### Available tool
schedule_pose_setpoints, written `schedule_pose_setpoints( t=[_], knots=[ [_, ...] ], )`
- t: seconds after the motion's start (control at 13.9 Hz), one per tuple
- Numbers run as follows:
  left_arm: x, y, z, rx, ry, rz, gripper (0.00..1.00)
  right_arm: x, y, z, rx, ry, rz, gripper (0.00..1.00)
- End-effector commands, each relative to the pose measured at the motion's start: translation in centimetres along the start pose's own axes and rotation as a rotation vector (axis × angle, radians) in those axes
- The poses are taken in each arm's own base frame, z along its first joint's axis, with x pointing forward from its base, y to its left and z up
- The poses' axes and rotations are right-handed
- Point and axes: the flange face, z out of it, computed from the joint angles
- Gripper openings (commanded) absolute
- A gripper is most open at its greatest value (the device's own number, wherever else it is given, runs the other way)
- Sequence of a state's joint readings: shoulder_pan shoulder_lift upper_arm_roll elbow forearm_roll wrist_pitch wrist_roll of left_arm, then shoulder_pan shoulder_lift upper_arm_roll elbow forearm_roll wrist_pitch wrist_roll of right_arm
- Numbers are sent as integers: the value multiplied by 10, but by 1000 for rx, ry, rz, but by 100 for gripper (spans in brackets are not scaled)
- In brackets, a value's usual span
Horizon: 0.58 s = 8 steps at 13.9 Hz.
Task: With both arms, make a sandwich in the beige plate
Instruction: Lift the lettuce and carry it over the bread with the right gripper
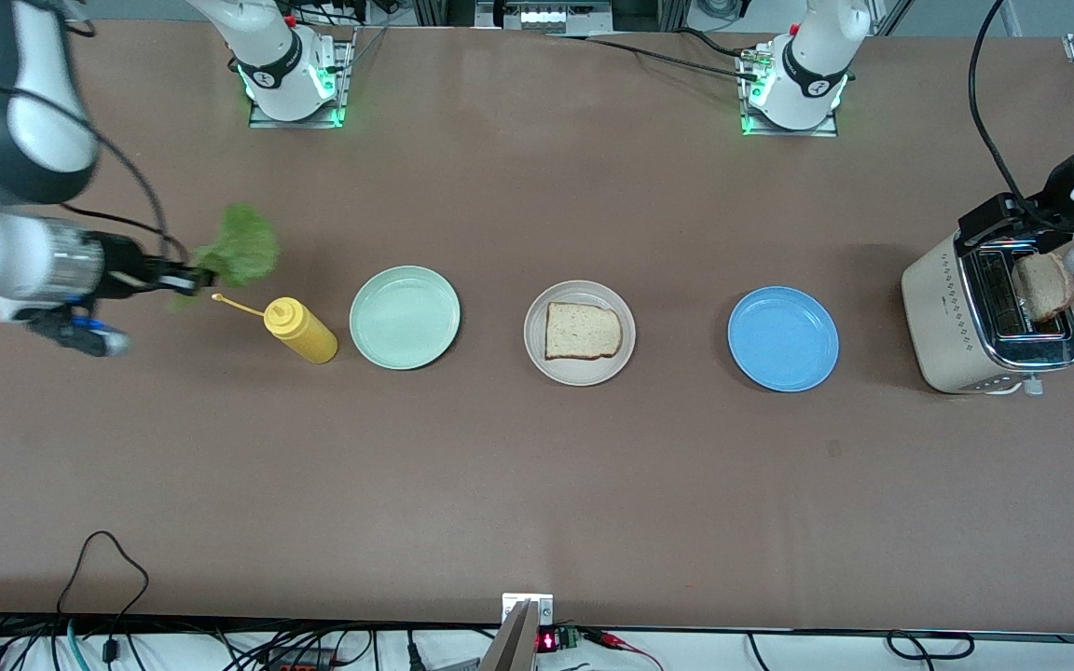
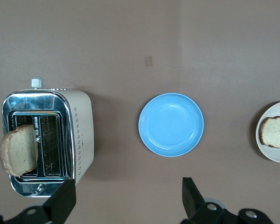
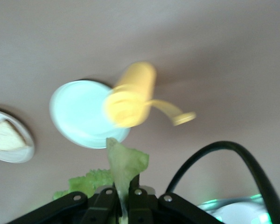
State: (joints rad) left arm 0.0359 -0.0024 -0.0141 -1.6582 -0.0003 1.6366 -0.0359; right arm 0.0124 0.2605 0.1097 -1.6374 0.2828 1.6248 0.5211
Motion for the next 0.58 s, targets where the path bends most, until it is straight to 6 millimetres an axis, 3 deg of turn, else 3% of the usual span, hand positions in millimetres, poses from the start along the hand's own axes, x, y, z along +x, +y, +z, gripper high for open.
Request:
schedule_pose_setpoints(
  t=[0.0,0.22,0.5],
  knots=[
    [-4,-2,1,-4,-5,18,100,-25,-68,20,62,14,170,0],
    [0,0,8,-2,-18,12,100,-57,-136,61,97,43,314,0],
    [0,-5,-2,-2,-27,-5,100,-93,-206,126,147,75,473,0]
  ],
)
